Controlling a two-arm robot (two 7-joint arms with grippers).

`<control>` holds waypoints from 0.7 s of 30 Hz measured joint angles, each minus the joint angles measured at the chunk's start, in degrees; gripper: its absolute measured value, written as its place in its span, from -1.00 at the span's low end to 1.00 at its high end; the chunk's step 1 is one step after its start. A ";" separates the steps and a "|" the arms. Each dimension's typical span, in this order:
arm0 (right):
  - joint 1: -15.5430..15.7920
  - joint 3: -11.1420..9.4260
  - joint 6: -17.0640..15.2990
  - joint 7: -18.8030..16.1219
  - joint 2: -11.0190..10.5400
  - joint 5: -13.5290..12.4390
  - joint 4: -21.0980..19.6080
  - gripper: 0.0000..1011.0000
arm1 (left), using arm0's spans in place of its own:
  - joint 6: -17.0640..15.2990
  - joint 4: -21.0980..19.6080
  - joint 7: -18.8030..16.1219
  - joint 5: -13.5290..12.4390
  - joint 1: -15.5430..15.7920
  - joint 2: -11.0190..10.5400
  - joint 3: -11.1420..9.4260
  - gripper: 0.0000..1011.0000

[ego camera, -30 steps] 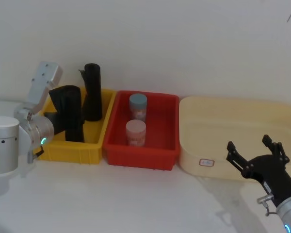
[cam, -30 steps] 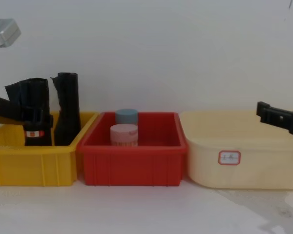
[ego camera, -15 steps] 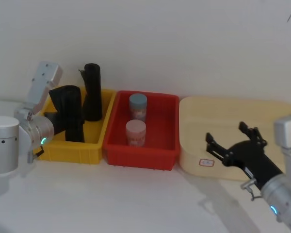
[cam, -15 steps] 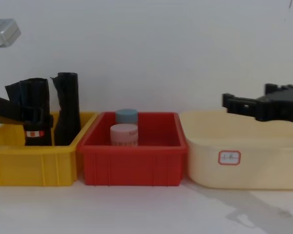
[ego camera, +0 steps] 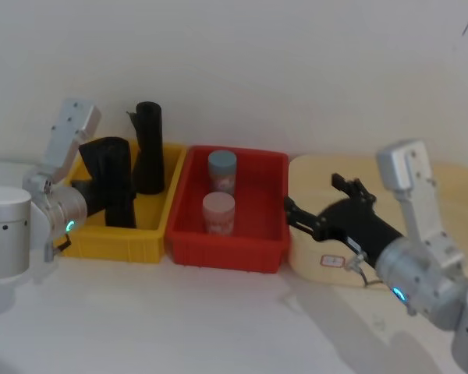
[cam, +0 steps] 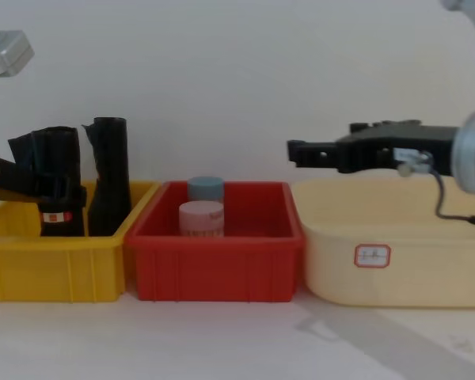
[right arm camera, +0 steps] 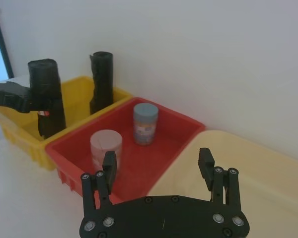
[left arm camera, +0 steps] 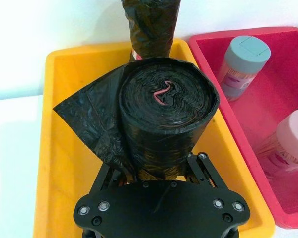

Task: Pick up the garbage bag with the one hand and transfer it to the other hand.

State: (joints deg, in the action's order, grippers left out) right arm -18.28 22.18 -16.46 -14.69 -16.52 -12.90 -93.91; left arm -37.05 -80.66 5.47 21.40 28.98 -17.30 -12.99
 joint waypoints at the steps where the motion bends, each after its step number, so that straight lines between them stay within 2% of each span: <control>1: -0.68 0.30 -0.34 -0.18 0.28 0.08 0.45 0.98 | 0.00 0.00 0.00 0.00 0.00 0.00 0.00 -0.19; 9: -5.78 2.51 -4.20 -1.39 2.76 1.08 4.80 0.98 | 0.00 -0.01 0.00 0.00 0.00 0.00 0.00 -0.19; 21: -11.09 4.40 -9.55 -0.67 6.32 2.84 11.37 0.98 | -0.02 -0.01 0.00 0.00 0.00 0.00 0.00 -0.19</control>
State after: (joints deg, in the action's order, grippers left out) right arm -29.37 26.58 -26.00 -15.36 -10.20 -10.06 -82.53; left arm -37.07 -80.66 5.46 21.40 28.98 -17.30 -12.99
